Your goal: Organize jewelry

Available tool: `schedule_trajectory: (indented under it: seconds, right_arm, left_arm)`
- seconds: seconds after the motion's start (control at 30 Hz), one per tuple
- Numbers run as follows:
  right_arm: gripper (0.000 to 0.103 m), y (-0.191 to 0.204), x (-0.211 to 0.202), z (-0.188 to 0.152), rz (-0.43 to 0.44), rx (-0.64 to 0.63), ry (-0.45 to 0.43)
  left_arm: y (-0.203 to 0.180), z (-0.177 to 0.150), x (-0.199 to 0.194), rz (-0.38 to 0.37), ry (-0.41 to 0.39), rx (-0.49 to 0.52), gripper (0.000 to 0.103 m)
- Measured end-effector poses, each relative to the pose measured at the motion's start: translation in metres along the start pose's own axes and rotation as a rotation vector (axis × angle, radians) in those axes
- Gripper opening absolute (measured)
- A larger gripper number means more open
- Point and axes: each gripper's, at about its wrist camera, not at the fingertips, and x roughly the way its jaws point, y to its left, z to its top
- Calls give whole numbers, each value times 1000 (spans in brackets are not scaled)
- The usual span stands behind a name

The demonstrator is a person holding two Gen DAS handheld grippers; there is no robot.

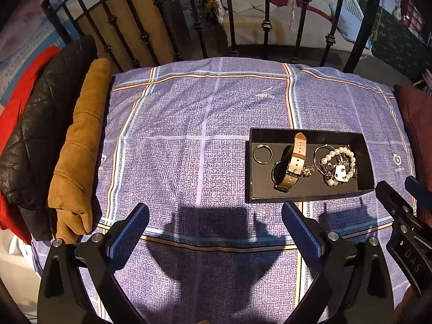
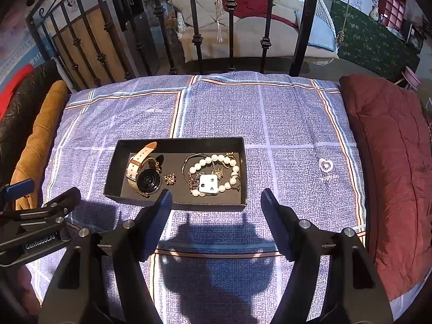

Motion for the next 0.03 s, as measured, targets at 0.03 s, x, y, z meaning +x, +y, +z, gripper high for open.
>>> schedule_trajectory:
  seconds: [0.03]
  right_arm:
    - [68,0,0,0,-1,-1,0]
  left_arm:
    - [1,0,1,-5,4,-6,96]
